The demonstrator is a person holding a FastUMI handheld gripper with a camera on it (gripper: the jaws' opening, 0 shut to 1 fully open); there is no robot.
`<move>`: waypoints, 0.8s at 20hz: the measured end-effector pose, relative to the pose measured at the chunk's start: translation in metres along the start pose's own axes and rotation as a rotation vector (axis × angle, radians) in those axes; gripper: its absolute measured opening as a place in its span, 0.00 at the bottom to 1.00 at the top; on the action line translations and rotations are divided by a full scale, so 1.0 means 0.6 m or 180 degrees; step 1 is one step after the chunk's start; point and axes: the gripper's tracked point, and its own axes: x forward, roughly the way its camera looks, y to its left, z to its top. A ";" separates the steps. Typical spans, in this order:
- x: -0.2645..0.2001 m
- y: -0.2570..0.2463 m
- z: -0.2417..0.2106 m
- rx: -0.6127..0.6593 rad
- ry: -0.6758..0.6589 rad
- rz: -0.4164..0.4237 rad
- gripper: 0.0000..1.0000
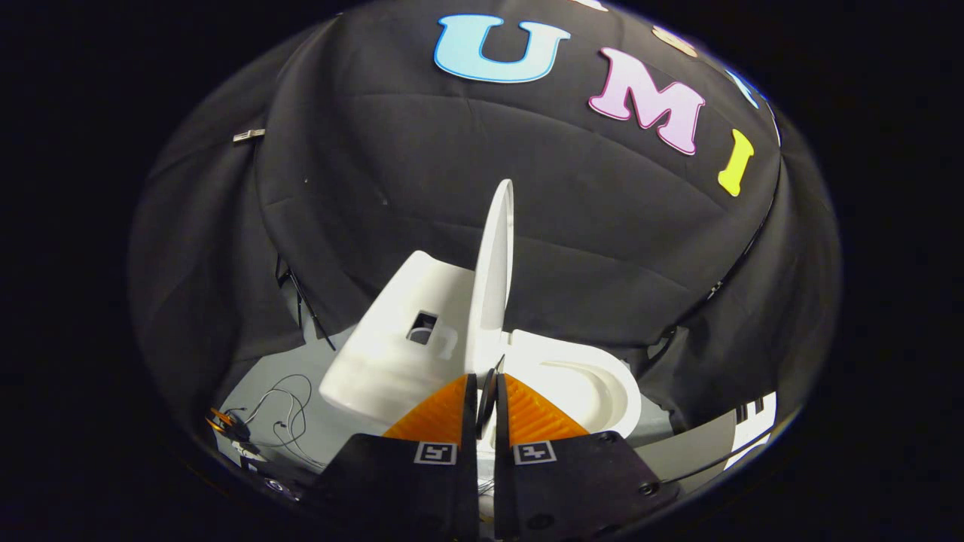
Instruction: Open the toilet lid.
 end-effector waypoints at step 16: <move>-0.043 0.009 0.038 -0.0095 -0.0140 0.0451 0.99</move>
